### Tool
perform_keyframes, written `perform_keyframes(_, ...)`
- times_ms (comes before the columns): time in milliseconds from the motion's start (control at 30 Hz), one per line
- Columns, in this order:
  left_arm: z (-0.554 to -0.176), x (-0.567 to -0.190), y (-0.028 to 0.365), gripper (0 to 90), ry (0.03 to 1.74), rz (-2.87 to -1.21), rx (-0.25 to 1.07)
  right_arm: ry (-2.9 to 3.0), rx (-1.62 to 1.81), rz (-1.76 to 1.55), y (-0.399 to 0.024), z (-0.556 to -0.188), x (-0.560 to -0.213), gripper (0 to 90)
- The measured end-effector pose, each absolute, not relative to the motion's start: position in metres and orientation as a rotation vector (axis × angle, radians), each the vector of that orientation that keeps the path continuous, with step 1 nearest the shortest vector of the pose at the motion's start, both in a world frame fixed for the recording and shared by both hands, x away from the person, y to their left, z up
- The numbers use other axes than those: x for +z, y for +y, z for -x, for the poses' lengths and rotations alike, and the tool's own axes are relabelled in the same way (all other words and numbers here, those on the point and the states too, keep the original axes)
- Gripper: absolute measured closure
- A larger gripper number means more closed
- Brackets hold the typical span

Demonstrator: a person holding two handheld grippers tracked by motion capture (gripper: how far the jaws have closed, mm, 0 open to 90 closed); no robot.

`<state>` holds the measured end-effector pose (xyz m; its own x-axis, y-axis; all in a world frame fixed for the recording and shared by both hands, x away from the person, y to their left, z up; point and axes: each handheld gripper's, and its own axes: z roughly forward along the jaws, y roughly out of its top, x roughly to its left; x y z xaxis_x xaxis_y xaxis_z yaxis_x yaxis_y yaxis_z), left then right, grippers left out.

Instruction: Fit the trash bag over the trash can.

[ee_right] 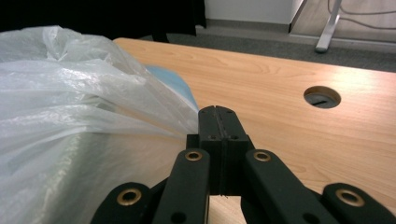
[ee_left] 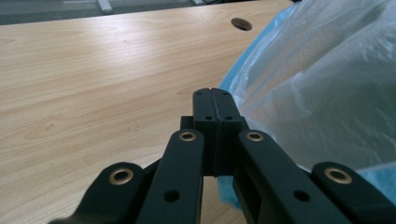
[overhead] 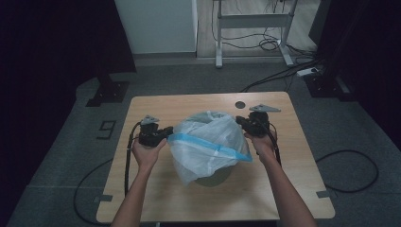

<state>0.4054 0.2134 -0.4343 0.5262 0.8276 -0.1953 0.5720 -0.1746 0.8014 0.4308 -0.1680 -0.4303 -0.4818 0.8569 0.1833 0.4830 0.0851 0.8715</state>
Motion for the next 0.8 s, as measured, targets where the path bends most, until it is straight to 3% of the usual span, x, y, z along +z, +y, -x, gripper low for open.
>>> perform_keyframes(200,-0.393,-0.434,0.22,90.0,1.117,-1.835,0.339,1.998,1.39,-1.332,-0.177,-0.422,-0.434,88.8)
perform_keyframes(233,-0.391,-0.434,0.22,90.0,1.114,-1.829,0.34,1.987,1.401,-1.337,-0.179,-0.42,-0.434,86.2)
perform_keyframes(300,-0.389,-0.433,0.221,90.0,1.11,-1.817,0.345,1.909,1.39,-1.335,-0.184,-0.414,-0.429,72.0)
perform_keyframes(400,-0.388,-0.431,0.223,90.0,1.11,-1.8,0.343,1.83,1.426,-1.318,-0.192,-0.404,-0.415,63.1)
perform_keyframes(533,-0.387,-0.429,0.224,90.0,1.106,-1.794,0.345,1.811,1.486,-1.272,-0.198,-0.392,-0.4,59.4)
perform_keyframes(800,-0.384,-0.429,0.225,90.0,1.105,-1.788,0.342,2.051,1.678,-1.031,-0.184,-0.33,-0.38,46.8)
